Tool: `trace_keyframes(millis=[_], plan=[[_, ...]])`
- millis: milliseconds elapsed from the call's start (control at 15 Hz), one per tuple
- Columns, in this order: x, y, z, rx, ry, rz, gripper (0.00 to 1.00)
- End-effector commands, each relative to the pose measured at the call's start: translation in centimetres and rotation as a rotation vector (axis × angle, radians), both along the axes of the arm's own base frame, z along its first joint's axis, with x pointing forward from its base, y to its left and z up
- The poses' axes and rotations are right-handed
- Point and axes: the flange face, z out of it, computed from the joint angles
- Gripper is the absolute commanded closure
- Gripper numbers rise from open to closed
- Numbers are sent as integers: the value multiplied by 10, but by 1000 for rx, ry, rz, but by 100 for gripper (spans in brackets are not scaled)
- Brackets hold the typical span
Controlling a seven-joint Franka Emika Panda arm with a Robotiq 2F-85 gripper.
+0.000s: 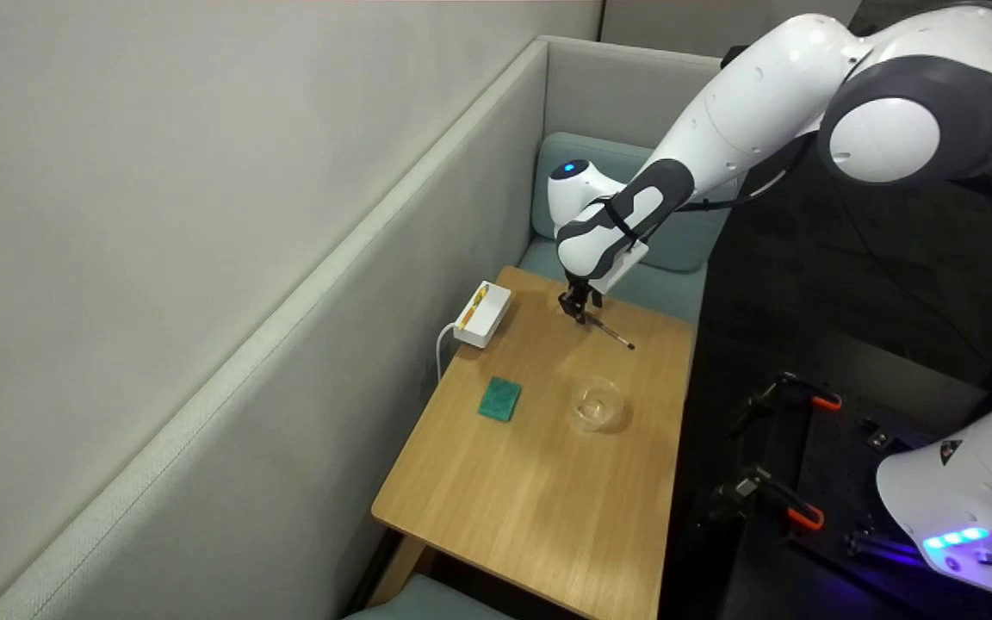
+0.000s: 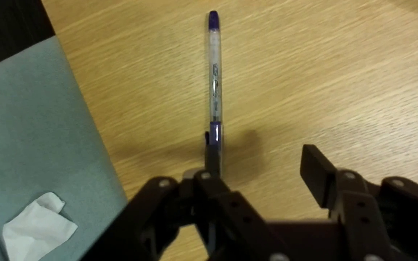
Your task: Remove the pen from the cup
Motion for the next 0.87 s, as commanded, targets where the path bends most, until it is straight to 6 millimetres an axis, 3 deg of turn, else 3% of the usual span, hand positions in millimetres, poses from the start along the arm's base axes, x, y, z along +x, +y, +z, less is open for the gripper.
trace_keyframes(millis=[0, 67, 467, 800], plan=[[-4, -2, 40, -33, -33, -56, 8], [-8, -4, 52, -35, -49, -68, 0], [-45, -5, 126, -74, -189, -101, 0], [-71, 2, 162, -86, -250, -89, 0]])
